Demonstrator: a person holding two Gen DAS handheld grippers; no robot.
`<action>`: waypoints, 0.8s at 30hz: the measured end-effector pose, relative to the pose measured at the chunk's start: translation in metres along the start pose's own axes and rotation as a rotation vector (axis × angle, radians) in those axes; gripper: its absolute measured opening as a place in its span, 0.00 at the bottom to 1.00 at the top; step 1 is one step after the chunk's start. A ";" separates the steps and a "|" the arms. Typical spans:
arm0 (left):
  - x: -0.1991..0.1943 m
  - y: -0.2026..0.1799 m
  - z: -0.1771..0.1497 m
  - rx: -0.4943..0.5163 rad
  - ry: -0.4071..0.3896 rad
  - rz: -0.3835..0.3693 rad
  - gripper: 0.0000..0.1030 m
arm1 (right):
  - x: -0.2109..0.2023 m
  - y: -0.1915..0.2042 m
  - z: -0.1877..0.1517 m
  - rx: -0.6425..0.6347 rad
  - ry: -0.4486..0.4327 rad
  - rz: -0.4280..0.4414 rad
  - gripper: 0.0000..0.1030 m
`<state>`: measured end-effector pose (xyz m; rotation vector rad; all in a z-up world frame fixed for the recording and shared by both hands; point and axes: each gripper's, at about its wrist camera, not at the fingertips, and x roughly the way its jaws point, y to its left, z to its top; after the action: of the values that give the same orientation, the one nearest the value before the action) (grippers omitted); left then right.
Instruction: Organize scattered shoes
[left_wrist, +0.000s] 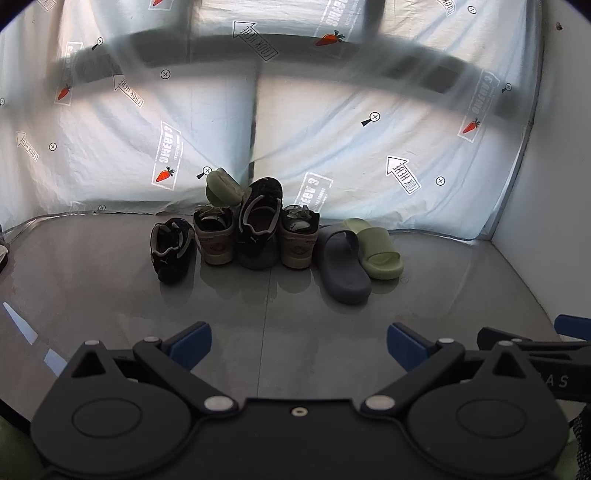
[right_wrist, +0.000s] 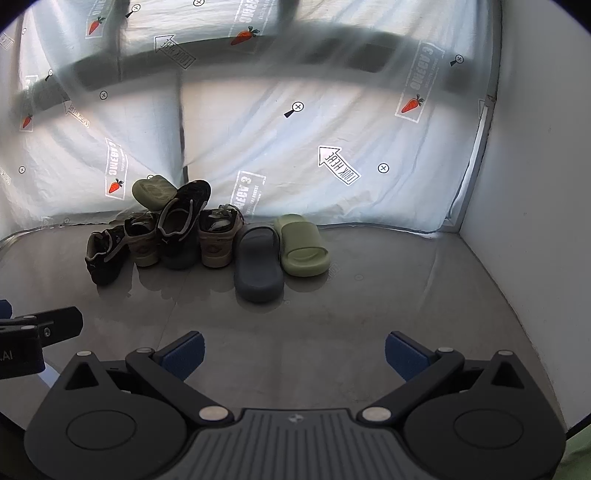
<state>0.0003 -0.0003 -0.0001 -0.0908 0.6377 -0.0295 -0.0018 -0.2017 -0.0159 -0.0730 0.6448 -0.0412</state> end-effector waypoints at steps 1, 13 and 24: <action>0.000 0.000 0.000 0.000 -0.001 0.000 0.99 | 0.000 0.000 0.000 0.000 -0.001 -0.001 1.00; 0.002 -0.002 0.003 -0.001 0.001 -0.004 0.99 | 0.007 0.002 0.005 -0.009 0.003 -0.012 1.00; 0.001 -0.002 0.003 0.000 0.003 -0.004 0.99 | 0.008 0.002 0.003 -0.004 0.005 -0.015 1.00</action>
<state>0.0030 -0.0024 0.0013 -0.0917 0.6401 -0.0337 0.0066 -0.2006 -0.0187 -0.0818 0.6496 -0.0549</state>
